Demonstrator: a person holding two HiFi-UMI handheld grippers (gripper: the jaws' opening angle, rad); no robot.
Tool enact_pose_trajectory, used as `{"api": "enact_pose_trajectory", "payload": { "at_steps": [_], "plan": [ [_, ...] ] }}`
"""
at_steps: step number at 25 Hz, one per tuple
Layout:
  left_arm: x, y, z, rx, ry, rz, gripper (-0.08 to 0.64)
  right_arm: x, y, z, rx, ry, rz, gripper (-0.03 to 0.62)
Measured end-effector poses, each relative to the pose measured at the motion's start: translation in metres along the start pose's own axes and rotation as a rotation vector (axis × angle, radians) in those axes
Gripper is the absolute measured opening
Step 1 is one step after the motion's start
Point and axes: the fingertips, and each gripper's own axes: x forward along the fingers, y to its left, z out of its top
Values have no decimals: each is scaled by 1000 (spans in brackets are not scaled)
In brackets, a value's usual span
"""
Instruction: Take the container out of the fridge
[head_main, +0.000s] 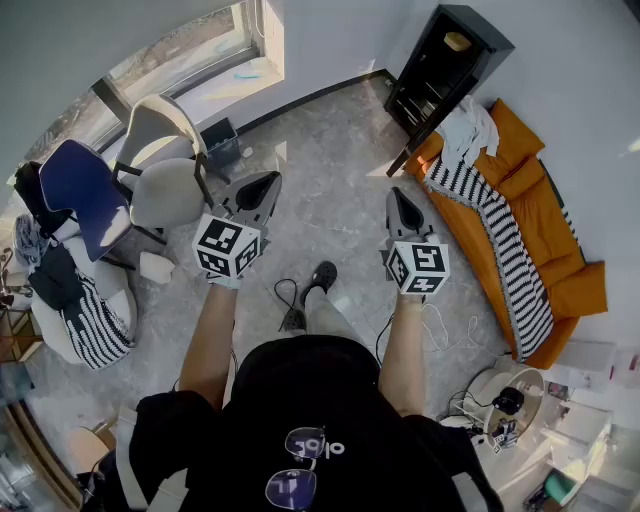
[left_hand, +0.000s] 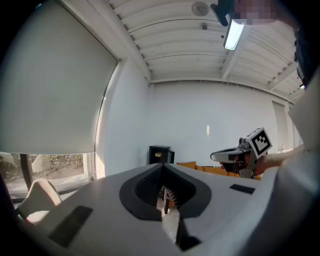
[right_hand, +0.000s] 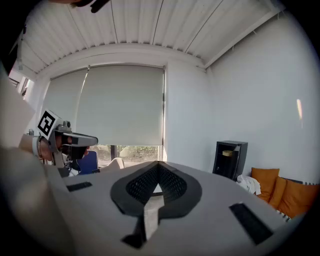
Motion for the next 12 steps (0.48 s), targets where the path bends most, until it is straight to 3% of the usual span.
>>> {"api": "enact_pose_trajectory", "payload": {
  "at_steps": [6, 12],
  "plan": [
    [48, 22, 3, 14, 2, 2, 0, 42, -34, 4, -17, 0, -2, 0],
    [114, 46, 13, 45, 10, -16, 0, 93, -86, 12, 34, -13, -16, 2]
  ]
}}
